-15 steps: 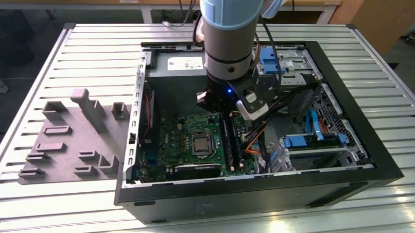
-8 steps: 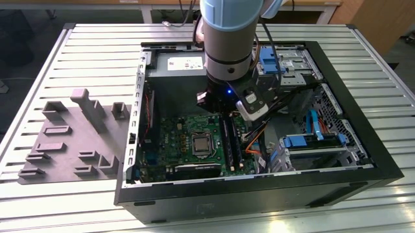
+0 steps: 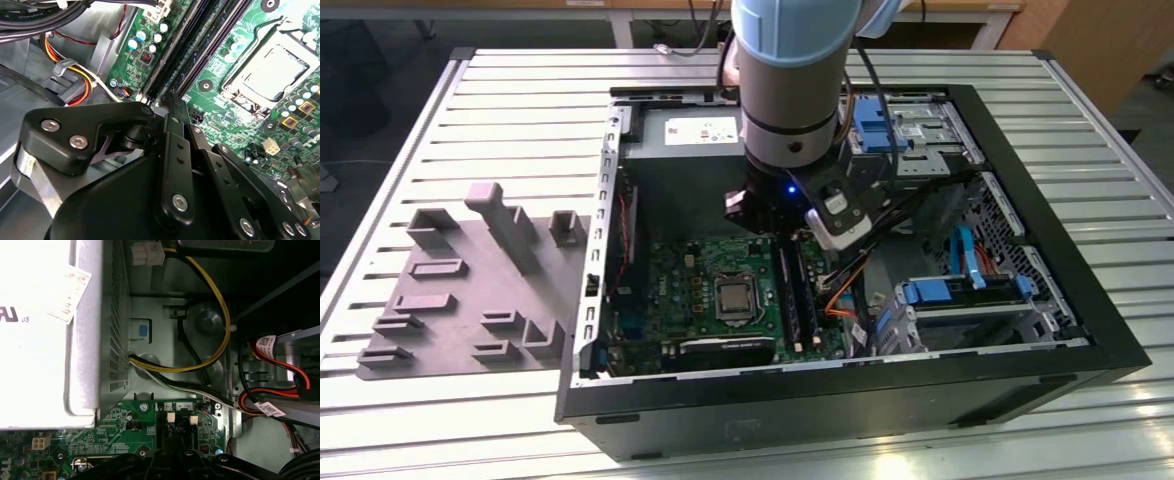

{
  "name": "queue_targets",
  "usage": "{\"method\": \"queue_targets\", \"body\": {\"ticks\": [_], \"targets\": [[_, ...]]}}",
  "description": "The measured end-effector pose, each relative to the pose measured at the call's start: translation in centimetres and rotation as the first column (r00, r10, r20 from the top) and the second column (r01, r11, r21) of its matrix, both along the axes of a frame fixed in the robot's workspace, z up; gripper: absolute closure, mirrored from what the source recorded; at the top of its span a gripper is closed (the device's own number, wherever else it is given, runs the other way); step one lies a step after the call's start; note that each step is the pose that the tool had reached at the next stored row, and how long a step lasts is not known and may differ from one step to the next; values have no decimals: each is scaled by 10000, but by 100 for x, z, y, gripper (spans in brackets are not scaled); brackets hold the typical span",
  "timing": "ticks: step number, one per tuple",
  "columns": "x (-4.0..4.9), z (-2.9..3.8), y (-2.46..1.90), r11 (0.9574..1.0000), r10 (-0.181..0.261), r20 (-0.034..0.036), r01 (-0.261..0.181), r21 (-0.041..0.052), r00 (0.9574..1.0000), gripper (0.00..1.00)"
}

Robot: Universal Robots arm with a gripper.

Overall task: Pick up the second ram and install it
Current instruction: 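Press down the second ram until it locks into place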

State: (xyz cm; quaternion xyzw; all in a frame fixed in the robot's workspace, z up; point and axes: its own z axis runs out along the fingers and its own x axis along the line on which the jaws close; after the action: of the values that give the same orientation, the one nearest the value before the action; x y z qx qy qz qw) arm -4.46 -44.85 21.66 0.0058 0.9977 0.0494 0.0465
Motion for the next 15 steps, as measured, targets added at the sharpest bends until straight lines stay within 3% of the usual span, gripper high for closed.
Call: {"method": "queue_targets", "body": {"ticks": [15], "targets": [[0,-6,1,10000,0,3,0,5,10000,89]]}}
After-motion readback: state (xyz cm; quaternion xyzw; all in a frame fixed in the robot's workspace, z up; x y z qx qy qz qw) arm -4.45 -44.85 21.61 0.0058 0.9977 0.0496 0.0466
